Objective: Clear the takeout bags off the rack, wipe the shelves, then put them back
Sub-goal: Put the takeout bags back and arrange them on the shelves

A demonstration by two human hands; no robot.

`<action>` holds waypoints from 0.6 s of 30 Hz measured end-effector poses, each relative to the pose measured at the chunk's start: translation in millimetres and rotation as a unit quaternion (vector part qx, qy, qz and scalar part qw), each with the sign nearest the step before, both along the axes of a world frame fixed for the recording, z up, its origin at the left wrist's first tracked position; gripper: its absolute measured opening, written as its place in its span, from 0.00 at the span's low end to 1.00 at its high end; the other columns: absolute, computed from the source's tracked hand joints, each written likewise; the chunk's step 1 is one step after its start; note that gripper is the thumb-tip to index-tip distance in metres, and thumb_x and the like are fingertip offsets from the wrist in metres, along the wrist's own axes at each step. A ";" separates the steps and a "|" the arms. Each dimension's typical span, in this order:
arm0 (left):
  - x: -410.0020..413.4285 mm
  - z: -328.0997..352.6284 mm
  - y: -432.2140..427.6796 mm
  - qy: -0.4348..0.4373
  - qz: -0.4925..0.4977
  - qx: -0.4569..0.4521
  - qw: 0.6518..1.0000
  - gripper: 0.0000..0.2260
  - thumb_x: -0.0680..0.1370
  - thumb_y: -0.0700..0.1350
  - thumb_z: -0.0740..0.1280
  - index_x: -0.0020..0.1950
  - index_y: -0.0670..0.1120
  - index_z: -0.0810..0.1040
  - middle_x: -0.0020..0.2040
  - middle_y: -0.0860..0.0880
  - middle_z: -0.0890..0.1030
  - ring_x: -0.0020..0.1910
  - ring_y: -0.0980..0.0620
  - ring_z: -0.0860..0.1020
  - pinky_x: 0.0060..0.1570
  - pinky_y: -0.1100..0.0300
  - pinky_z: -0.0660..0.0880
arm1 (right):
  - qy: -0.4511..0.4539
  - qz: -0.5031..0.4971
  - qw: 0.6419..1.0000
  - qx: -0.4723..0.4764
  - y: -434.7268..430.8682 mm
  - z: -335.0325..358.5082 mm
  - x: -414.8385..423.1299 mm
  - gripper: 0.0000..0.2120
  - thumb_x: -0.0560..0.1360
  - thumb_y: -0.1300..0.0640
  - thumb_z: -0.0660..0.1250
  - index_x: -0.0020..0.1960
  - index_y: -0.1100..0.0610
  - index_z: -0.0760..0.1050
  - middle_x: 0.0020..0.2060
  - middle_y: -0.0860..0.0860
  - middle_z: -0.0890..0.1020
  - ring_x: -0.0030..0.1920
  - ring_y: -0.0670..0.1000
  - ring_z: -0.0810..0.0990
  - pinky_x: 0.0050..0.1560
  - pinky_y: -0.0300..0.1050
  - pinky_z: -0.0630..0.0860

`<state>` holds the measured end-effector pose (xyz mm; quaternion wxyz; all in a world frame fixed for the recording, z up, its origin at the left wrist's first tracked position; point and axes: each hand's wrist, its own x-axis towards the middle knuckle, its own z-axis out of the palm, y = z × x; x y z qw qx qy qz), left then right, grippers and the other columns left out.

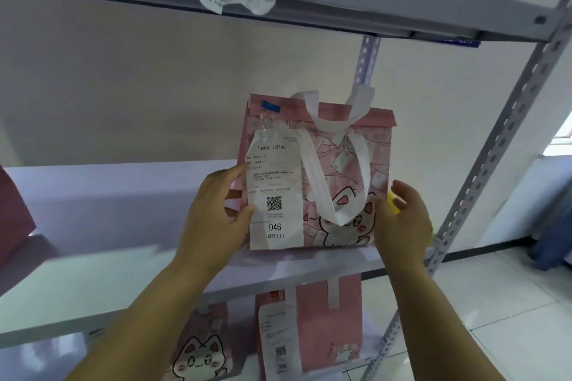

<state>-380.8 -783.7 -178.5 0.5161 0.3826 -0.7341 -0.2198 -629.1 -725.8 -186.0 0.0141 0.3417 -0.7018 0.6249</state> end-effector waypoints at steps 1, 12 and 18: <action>2.6 1.8 3.4 0.004 -0.001 -0.003 1.000 0.25 0.73 0.45 0.70 0.60 0.69 0.65 0.54 0.72 0.66 0.52 0.70 0.72 0.34 0.77 0.72 | 0.019 -0.016 1.000 -0.012 2.5 1.9 2.6 0.17 0.76 0.51 0.65 0.63 0.54 0.72 0.55 0.47 0.76 0.54 0.45 0.73 0.51 0.40 0.71; 92.8 4.8 42.9 0.068 0.076 0.015 0.995 0.13 0.72 0.48 0.71 0.49 0.65 0.74 0.47 0.64 0.79 0.46 0.66 0.77 0.36 0.76 0.72 | 0.131 0.215 0.960 -0.121 17.0 37.7 116.9 0.04 0.75 0.61 0.66 0.46 0.53 0.75 0.40 0.46 0.79 0.41 0.45 0.79 0.40 0.35 0.77; 194.3 -0.7 62.1 0.081 0.181 0.021 0.980 0.12 0.72 0.43 0.72 0.46 0.60 0.77 0.40 0.58 0.82 0.40 0.62 0.79 0.38 0.75 0.74 | 0.101 0.393 0.913 -0.036 -0.2 34.4 223.4 0.09 0.75 0.57 0.67 0.41 0.44 0.74 0.36 0.40 0.79 0.40 0.39 0.78 0.40 0.28 0.72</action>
